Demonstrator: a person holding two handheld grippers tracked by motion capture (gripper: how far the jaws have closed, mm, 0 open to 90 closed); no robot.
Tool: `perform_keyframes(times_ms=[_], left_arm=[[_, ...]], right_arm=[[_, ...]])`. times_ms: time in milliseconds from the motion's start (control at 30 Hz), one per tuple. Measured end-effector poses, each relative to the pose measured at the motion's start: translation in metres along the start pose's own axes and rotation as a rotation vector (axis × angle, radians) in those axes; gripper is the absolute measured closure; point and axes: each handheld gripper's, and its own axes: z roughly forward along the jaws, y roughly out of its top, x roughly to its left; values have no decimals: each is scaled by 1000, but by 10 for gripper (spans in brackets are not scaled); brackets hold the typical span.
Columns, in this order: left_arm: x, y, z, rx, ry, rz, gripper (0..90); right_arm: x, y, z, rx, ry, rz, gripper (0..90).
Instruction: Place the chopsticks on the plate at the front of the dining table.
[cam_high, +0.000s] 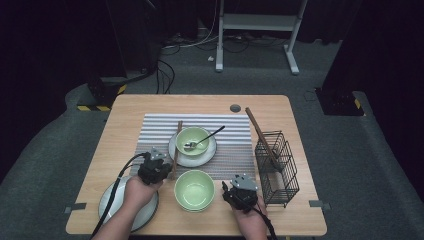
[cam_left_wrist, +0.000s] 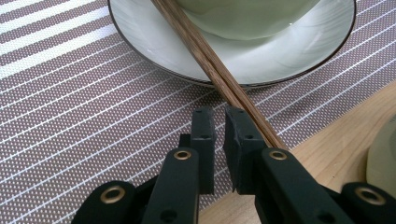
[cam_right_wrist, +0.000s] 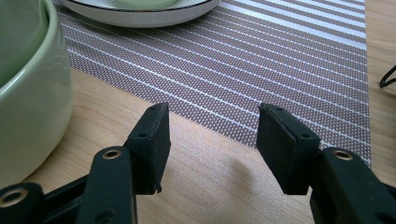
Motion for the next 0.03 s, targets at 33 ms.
perform_keyframes(times_ms=[33], left_arm=[[0,0,0,-1,0,-3,808]], right_arm=[[0,0,0,0,0,0,442]])
